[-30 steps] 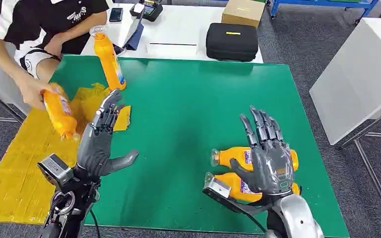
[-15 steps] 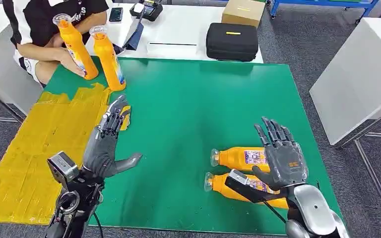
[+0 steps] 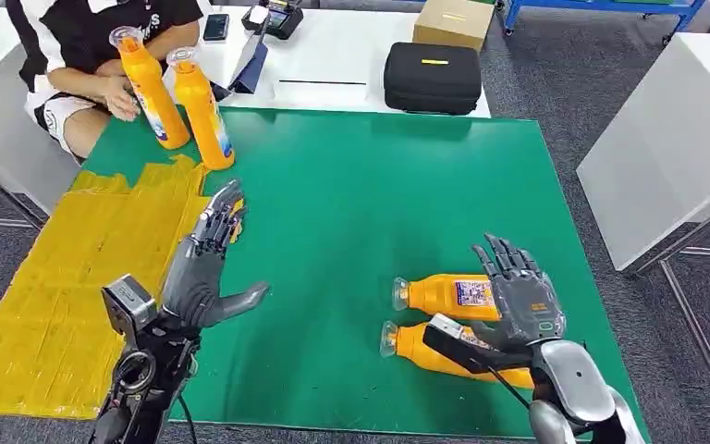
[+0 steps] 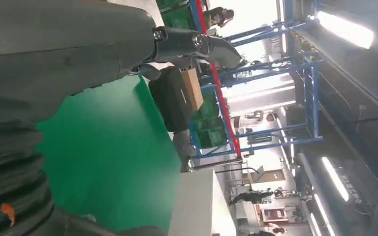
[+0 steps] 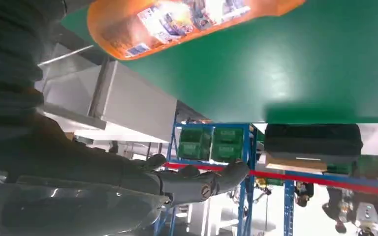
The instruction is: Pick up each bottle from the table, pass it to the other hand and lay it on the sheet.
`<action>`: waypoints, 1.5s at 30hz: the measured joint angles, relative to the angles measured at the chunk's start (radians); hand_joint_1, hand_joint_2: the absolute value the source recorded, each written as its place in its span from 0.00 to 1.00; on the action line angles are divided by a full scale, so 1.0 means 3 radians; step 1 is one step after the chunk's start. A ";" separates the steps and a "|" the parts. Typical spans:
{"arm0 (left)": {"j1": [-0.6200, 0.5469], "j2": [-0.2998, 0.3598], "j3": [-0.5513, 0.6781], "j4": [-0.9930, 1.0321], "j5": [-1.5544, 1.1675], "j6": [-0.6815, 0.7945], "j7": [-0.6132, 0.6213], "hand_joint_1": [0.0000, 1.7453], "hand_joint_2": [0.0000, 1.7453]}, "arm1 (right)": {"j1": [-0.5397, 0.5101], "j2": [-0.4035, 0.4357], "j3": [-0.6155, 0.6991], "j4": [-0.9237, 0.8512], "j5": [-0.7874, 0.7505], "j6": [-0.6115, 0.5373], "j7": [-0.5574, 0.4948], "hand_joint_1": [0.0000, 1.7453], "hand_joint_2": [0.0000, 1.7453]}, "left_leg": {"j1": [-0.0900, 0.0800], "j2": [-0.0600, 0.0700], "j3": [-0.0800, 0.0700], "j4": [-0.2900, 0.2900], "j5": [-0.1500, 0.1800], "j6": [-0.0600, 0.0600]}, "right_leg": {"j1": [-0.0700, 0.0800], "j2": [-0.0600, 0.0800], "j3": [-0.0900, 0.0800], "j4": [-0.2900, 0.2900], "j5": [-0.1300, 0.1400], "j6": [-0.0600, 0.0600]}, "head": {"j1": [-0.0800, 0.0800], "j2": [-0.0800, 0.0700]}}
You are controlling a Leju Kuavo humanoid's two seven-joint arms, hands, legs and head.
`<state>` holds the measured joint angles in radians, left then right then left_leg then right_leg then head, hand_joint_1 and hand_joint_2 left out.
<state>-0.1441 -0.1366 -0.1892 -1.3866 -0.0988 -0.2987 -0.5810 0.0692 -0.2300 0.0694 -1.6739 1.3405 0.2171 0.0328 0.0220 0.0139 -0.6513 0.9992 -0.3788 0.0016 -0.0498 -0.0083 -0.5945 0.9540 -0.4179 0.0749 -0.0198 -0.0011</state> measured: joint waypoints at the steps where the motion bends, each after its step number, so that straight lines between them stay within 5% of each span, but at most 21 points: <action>1: -0.0006 -0.0003 0.0000 0.0013 0.0000 0.0001 0.0000 0.00 1.00 | -0.0010 0.0011 -0.0011 0.0022 -0.0003 0.0001 0.0000 0.00 1.00 | 0.0000 0.0000 0.0000 0.0000 0.0000 0.0000 | 0.0000 0.0000 0.0000 0.0000 0.0000 0.0000 | -0.0001 0.0000; 23: -0.0123 -0.0051 -0.0001 0.0271 -0.0015 0.0055 0.0009 0.00 1.00 | -0.0287 0.0149 -0.0322 0.0749 -0.0072 -0.0066 -0.0020 0.00 1.00 | 0.0000 0.0000 0.0000 0.0000 0.0000 0.0000 | 0.0000 0.0000 0.0000 0.0000 0.0000 0.0000 | -0.0001 0.0000; 45: -0.0271 -0.0078 -0.0051 0.0492 -0.0014 0.0027 -0.0001 0.00 1.00 | -0.0992 0.0116 -0.0538 0.2392 -0.0402 -0.0031 -0.0266 0.00 1.00 | 0.0000 0.0001 0.0012 0.0001 0.0000 0.0001 | 0.0000 0.0000 0.0008 -0.0001 0.0001 0.0001 | -0.0001 0.0000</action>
<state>-0.2254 -0.1598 -0.2045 -1.2390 -0.1030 -0.2907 -0.5814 -0.2286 -0.1953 -0.0919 -0.9563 1.2200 0.2079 -0.0469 0.0221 0.0142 -0.6478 0.9995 -0.3787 0.0020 -0.0498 -0.0082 -0.5921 0.9536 -0.4175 0.0752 -0.0202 -0.0011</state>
